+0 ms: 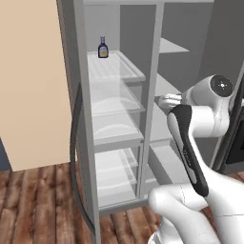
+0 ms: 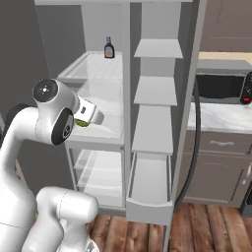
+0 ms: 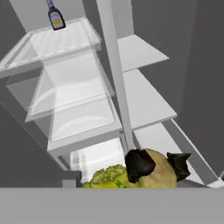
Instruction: Take the lemon and broccoli from the fridge shelf and place them in the freezer drawer to begin freezing them.
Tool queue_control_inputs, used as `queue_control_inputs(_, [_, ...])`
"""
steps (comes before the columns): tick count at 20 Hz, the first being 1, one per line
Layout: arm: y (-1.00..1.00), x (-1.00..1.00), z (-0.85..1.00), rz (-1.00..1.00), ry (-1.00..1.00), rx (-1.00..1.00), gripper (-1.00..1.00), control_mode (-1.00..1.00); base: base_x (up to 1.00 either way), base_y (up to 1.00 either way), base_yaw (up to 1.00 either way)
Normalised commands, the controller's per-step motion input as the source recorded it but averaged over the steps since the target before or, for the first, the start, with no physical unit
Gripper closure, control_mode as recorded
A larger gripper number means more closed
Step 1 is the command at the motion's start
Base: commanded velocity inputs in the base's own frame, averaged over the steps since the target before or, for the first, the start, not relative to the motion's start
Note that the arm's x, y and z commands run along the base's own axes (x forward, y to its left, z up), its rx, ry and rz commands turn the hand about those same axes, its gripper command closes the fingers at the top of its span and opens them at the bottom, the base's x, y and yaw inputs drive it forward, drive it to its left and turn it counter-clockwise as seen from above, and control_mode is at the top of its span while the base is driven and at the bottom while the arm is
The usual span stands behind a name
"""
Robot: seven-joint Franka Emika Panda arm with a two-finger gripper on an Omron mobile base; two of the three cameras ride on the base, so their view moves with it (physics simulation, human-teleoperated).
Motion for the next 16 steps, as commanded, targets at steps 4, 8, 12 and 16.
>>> queue_control_inputs(4, [0.0,0.0,0.0,0.0,0.0,0.0,1.0,1.0,-0.06,-0.21,-0.18])
queue_control_inputs(8, [-0.39,0.0,-0.57,-0.13,0.1,0.0,1.0,-1.0,0.0,0.0,0.0])
queue_control_inputs(12, [-0.49,0.07,-0.75,-0.09,0.16,0.0,1.0,-1.0,0.0,0.0,0.0])
queue_control_inputs(16, [-0.5,0.07,-0.66,-0.08,0.14,0.0,1.0,-1.0,0.0,0.0,0.0])
